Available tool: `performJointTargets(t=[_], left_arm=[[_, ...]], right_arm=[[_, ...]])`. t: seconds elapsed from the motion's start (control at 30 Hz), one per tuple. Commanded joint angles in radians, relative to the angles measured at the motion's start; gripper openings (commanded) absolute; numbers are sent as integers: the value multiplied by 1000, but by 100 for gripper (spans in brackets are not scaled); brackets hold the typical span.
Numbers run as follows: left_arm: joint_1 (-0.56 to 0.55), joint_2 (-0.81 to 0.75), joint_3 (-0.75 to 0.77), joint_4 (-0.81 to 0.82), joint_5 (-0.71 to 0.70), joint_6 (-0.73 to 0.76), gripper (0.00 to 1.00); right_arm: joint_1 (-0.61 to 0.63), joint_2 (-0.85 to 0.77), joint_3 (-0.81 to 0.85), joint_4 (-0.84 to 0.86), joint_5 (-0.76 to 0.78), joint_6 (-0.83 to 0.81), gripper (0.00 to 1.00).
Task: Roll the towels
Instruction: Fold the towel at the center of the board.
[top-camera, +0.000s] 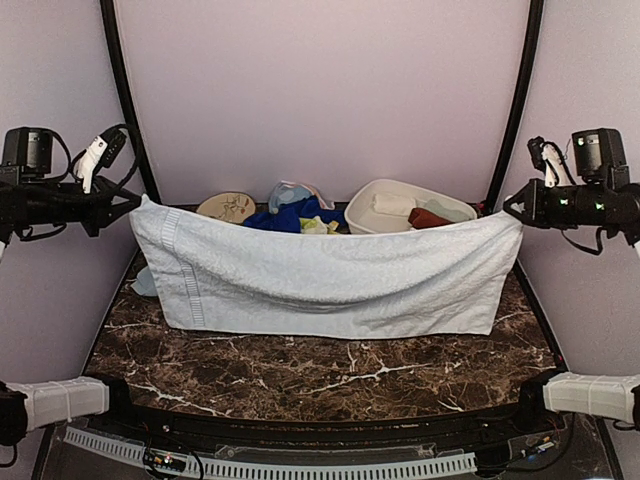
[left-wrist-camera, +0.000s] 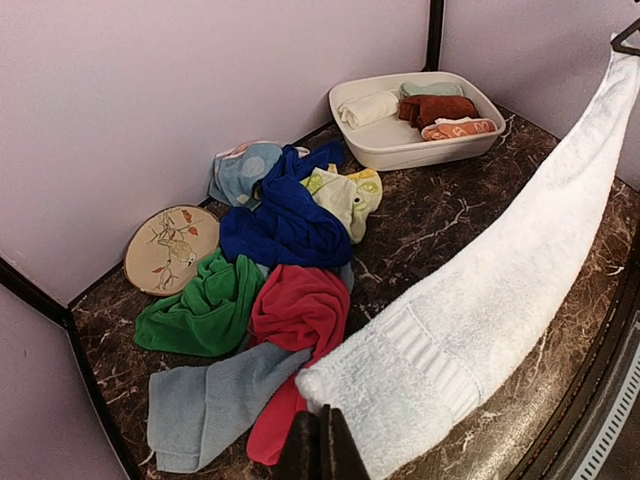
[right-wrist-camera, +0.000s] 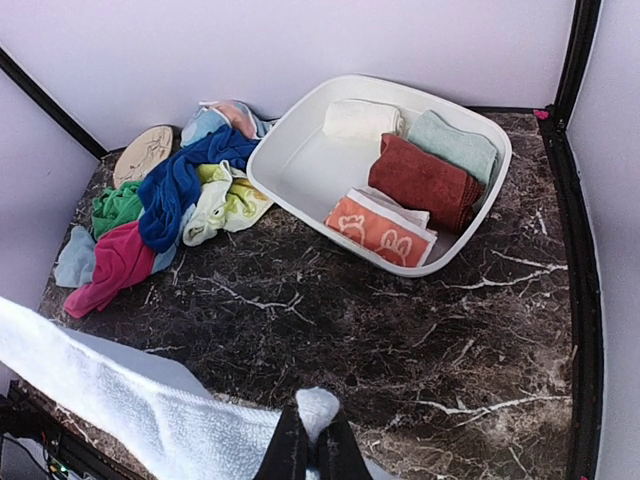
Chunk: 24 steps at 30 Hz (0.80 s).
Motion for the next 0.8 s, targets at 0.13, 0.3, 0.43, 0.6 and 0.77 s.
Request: performJointTargets(t=[0.13,0.3,0.43,0.6,0.77], left_arm=[[5,121,-146,15,-39,-13,0],[5,297,-261,211,-117,-14,0],[5,437,-258,319,-163,-17,0],[5,547,-215,360,-185,-7,0],[5,572,-210,381,-183,6,0]], right_arm=[[-5,169,-155,121,107,23,0],[-11,330,-187,272,143,6,0],[-17,416,-179,356,148,3,0],[-17,460,-185,394,165,-10,0],[-18,464,-199,411,187,-21,0]])
